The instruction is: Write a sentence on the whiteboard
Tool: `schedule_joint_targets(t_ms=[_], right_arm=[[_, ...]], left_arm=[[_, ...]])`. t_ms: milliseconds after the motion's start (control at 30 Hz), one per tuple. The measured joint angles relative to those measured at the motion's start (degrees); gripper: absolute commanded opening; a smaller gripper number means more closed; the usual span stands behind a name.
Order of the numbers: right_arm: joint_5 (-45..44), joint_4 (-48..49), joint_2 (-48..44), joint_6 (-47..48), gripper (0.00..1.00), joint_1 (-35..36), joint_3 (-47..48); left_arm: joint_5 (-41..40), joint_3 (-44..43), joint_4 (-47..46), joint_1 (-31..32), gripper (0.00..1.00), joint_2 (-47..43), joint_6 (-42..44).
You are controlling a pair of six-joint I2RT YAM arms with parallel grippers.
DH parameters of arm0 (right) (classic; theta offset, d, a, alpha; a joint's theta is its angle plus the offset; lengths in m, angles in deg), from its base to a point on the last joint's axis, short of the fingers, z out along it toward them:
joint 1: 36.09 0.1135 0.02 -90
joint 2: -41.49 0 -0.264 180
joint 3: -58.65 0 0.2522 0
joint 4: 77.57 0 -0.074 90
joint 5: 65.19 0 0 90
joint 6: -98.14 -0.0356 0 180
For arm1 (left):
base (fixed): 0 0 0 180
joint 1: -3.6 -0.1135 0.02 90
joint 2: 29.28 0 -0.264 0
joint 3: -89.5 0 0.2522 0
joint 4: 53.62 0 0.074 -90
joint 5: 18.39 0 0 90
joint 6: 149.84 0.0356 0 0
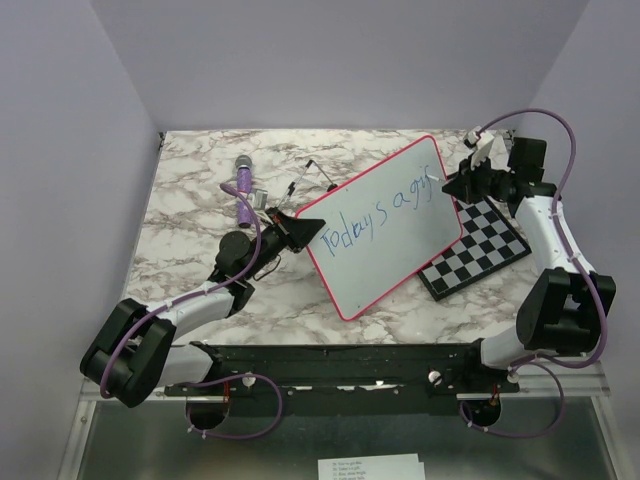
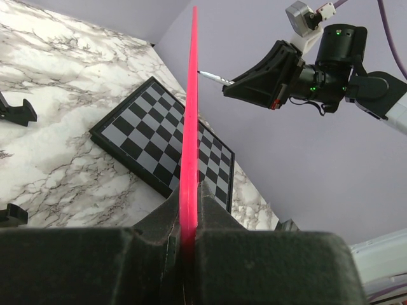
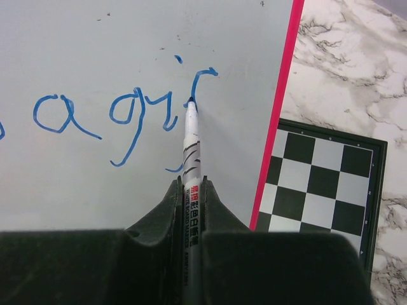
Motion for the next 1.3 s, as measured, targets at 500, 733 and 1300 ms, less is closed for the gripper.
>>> schedule_joint_targets(t_ms=[500, 733, 1300], right_arm=[[-2.9, 2.1, 0.2, -1.9, 0.01, 0.0, 0.7], [-3.6, 2.5, 0.2, -2.5, 0.0, 0.0, 0.7], [-2.3, 4.6, -4.9, -2.8, 0.01, -2.3, -1.2]], left_arm=[[0.0, 0.0, 0.0, 0.0, 0.0, 0.0, 0.0], [0.0, 0.0, 0.0, 0.0, 0.0, 0.0, 0.0], [0.0, 0.0, 0.0, 0.0, 0.0, -0.1, 0.1]])
